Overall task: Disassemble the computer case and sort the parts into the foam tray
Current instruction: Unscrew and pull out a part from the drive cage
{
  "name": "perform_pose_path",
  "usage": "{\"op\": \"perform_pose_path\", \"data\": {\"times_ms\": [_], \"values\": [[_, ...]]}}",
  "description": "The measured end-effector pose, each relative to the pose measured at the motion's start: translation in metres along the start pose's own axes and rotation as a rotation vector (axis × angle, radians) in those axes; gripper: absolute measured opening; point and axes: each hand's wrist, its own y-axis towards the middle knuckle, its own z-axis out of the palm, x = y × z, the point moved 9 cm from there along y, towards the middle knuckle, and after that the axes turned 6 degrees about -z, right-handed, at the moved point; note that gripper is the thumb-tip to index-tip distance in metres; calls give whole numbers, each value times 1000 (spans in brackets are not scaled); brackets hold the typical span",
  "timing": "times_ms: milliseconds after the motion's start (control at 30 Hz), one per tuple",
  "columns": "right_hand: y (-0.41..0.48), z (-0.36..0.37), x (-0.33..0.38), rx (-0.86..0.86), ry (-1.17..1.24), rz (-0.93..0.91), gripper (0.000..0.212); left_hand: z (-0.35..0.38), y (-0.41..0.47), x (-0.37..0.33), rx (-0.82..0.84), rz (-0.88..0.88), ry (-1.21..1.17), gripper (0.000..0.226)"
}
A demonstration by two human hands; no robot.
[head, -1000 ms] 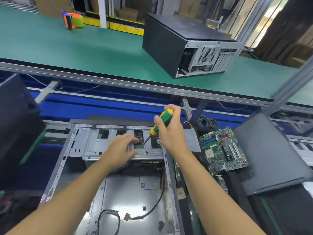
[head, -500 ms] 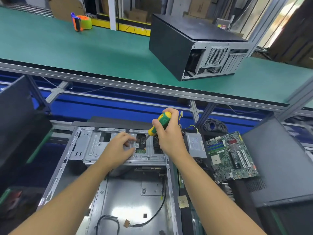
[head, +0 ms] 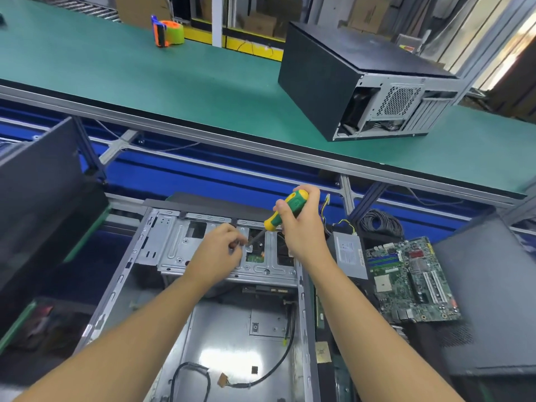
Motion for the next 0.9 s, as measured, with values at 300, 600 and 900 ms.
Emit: {"op": "perform_pose_path", "data": {"times_ms": [300,600,900], "values": [[1,1,-2,33,-59,12,27,8,1,2,61,14,39,19],[-1,5,2,26,-69,-16,27,6,2,0,54,16,23,15],[0,25,27,243,-219,-74,29,5,3,1,32,23,25,16]]}}
